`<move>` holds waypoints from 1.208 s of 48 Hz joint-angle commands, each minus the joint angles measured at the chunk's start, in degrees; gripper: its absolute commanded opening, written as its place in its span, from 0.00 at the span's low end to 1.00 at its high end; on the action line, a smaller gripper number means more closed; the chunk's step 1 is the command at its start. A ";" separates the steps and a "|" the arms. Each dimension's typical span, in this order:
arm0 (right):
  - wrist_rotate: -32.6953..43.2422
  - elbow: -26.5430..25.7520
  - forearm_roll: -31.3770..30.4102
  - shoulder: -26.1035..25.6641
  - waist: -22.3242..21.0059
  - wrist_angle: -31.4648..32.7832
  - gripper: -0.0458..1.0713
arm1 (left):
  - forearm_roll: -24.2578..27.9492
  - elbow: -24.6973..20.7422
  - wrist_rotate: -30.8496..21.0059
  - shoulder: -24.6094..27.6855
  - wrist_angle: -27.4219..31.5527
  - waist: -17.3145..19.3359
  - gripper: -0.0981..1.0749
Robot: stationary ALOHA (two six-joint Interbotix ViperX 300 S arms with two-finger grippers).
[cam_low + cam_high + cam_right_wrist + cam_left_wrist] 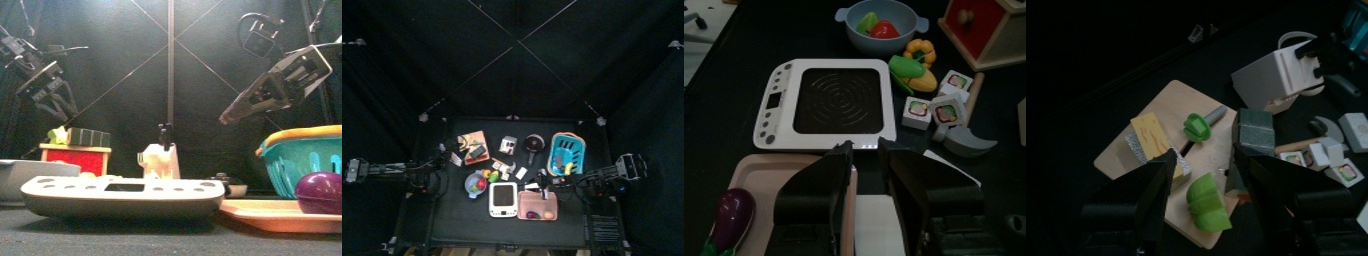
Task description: Grab green screw
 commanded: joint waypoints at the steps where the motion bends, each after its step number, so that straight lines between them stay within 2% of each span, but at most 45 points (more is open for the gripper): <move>1: 0.09 -0.97 0.09 -0.53 0.00 -0.09 0.66 | -3.87 -3.87 -0.35 0.88 0.09 0.88 0.82; 6: 0.00 -1.32 0.09 -0.09 0.00 -0.09 0.66 | -7.21 -7.21 0.00 2.72 0.18 1.49 0.82; 12: -0.09 -1.85 0.00 0.53 -0.18 0.09 0.66 | -8.09 -11.43 0.09 6.86 0.79 2.46 0.82; 23: 0.00 -2.55 -0.18 1.32 -0.44 1.32 0.66 | -11.43 -18.90 0.97 15.73 8.35 3.43 0.82; 27: 0.00 -2.72 -0.18 1.32 -0.44 1.32 0.66 | -13.18 -19.60 1.58 17.58 10.46 3.08 0.82; 35: 0.00 -2.90 -0.09 1.32 -0.53 1.41 0.66 | -13.80 -19.25 1.05 20.30 10.46 3.60 0.82; 43: 0.00 -2.90 -0.18 1.41 -0.53 1.41 0.66 | -13.45 -19.34 0.88 24.17 10.11 5.10 0.82; 58: 0.00 -2.90 -0.18 1.41 -0.70 1.41 0.66 | -12.57 -19.51 0.70 28.39 7.38 8.53 0.81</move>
